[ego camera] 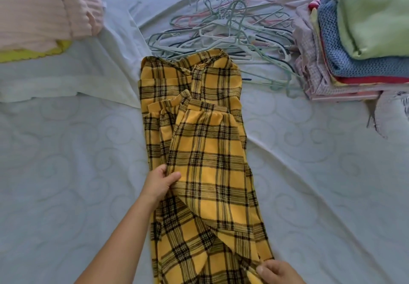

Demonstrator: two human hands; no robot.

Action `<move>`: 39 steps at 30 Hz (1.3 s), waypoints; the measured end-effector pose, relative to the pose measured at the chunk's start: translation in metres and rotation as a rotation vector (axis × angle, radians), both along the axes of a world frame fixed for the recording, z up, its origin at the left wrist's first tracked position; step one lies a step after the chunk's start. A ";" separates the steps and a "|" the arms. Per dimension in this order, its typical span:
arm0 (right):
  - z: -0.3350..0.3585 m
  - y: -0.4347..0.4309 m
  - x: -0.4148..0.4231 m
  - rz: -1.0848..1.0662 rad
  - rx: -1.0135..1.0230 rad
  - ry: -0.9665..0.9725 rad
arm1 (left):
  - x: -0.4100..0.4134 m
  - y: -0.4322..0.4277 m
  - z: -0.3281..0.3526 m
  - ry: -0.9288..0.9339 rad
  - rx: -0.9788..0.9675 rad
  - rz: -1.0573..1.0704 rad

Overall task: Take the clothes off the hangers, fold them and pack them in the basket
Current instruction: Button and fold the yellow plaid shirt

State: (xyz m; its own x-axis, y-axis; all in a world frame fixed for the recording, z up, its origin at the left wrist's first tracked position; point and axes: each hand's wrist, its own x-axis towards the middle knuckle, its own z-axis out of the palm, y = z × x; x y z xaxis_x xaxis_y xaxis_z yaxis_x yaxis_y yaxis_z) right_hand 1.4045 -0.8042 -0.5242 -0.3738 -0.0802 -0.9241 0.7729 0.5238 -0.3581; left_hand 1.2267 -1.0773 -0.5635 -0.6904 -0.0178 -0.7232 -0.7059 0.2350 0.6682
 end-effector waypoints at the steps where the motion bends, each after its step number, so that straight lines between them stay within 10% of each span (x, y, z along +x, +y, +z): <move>1: -0.004 0.004 0.000 0.071 0.040 -0.014 | 0.003 0.000 0.000 -0.046 -0.055 -0.098; 9: 0.001 -0.021 -0.176 -0.042 0.179 0.728 | -0.053 0.012 0.007 0.035 0.165 0.160; 14: -0.009 -0.067 -0.301 0.009 0.266 1.098 | -0.092 0.035 0.011 -0.111 0.197 -0.029; 22: -0.041 -0.113 -0.385 0.131 0.632 0.798 | -0.086 0.063 -0.005 0.170 0.009 -0.116; 27: -0.027 -0.111 -0.384 -0.132 0.238 1.125 | -0.071 0.049 -0.002 0.295 0.119 0.018; 33: -0.032 -0.142 -0.371 0.169 0.072 0.988 | -0.051 0.014 -0.007 0.173 0.268 0.198; 39: -0.037 -0.090 -0.332 0.259 0.321 0.949 | -0.050 -0.005 -0.011 0.005 0.446 0.259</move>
